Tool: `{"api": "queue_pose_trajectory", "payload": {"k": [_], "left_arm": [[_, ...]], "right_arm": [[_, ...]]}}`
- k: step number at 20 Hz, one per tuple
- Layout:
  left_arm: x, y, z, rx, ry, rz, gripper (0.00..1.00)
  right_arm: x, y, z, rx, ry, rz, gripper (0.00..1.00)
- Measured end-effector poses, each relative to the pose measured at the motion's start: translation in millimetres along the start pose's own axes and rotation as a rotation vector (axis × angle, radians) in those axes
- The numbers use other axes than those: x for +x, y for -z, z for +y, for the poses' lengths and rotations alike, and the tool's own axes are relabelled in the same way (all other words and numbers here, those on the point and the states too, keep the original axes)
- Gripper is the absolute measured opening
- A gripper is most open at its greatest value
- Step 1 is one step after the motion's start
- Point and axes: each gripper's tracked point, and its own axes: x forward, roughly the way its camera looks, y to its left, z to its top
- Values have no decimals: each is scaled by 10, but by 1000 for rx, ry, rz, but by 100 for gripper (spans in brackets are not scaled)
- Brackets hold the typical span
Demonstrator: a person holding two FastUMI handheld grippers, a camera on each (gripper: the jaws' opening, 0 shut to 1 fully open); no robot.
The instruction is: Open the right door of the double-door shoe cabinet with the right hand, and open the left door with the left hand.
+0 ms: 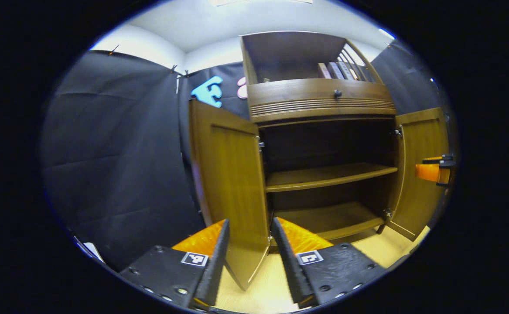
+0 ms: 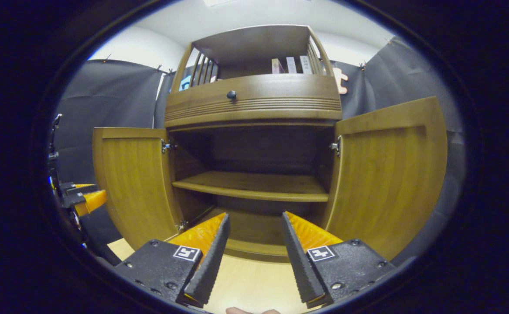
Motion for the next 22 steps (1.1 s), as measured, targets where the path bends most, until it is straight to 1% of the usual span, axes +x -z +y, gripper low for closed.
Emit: {"api": "queue_pose_trajectory", "payload": {"k": [1, 2, 3, 4, 5, 6, 8, 9, 10, 11, 12, 13, 14, 15, 17, 18, 20, 21, 22], "left_arm": [[-20, -6, -86, 2, 18, 3, 63], [-18, -45, -123, -8, 30, -2, 83], [-17, -106, -169, -26, 47, -10, 77], [-3, -177, -223, -41, 62, -23, 86], [8, -269, -300, -49, 76, -39, 87], [32, -403, -439, -49, 88, -58, 89], [69, -572, -634, -43, 112, -91, 92], [69, -646, -704, -41, 121, -105, 98], [62, -710, -755, -44, 133, -116, 96], [59, -774, -818, -52, 141, -124, 90], [58, -835, -873, -64, 152, -130, 96], [52, -881, -959, -77, 170, -130, 96], [33, -923, -1034, -87, 186, -134, 96], [33, -976, -1074, -93, 191, -142, 90], [37, -1046, -1108, -94, 194, -150, 90], [33, -1082, -1148, -93, 197, -155, 100], [7, -1141, -1223, -81, 203, -155, 100], [-19, -1201, -1257, -73, 204, -174, 100], [-27, -1287, -1288, -66, 202, -194, 100]], "right_arm": [[-35, -46, -25, -7, 8, -11, 76], [-72, -93, -46, -15, 12, -21, 77], [-108, -139, -59, -23, 16, -31, 77], [-131, -185, -68, -30, 17, -42, 79], [-163, -231, -83, -36, 22, -53, 80], [-195, -285, -92, -36, 24, -66, 85], [-240, -360, -142, -27, 34, -83, 89], [-266, -387, -166, -26, 40, -86, 85], [-291, -413, -192, -26, 45, -92, 85], [-312, -442, -217, -27, 53, -99, 85], [-338, -457, -253, -31, 63, -101, 85], [-359, -482, -285, -31, 71, -105, 89], [-384, -510, -310, -29, 79, -108, 89], [-407, -540, -328, -27, 82, -116, 89], [-442, -587, -366, -27, 94, -127, 89], [-456, -603, -389, -30, 101, -130, 86], [-474, -639, -399, -35, 104, -140, 86], [-488, -650, -414, -39, 106, -144, 86], [-502, -665, -428, -44, 109, -148, 89]]}}
